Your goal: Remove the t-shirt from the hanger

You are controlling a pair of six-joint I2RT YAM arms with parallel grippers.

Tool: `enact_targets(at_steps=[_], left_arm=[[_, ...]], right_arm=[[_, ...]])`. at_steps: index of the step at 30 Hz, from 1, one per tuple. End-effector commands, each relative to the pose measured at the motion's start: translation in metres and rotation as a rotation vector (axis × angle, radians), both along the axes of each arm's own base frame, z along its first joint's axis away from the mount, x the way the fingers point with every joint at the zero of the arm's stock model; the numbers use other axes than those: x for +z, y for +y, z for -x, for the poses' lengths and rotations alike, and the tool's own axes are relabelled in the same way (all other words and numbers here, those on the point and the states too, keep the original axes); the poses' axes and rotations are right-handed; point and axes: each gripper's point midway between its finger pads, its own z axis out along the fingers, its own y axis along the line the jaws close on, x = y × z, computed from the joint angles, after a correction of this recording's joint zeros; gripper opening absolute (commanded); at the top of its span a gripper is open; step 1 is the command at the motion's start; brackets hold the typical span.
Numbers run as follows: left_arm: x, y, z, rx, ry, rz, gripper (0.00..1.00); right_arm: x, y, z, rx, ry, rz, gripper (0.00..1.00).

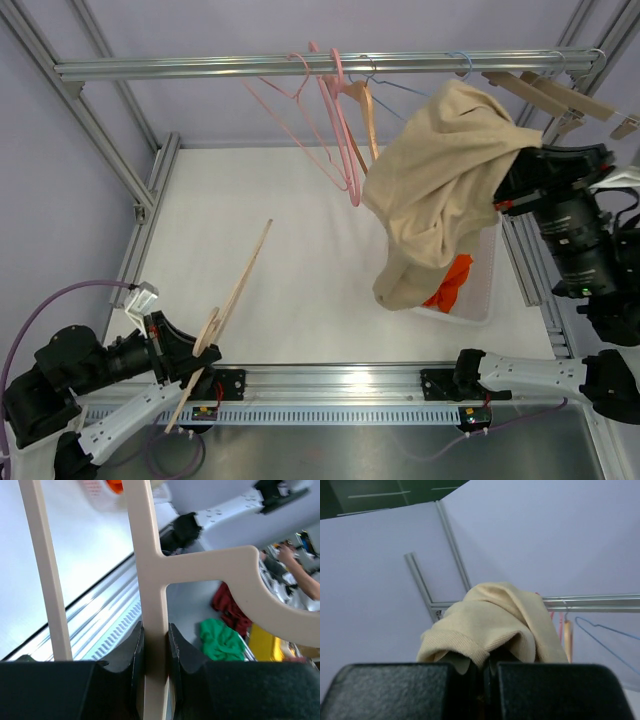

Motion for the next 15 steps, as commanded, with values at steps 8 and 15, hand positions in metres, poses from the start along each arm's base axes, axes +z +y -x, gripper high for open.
enact_targets(at_steps=[8, 15], left_arm=[[0.026, 0.009, -0.056, 0.285, -0.086, 0.059, 0.0], [0.02, -0.013, -0.062, 0.235, -0.078, 0.085, 0.0]], right_arm=[[-0.012, -0.049, -0.056, -0.525, 0.089, 0.284, 0.0], [-0.028, -0.081, -0.087, -0.664, 0.107, 0.321, 0.0]])
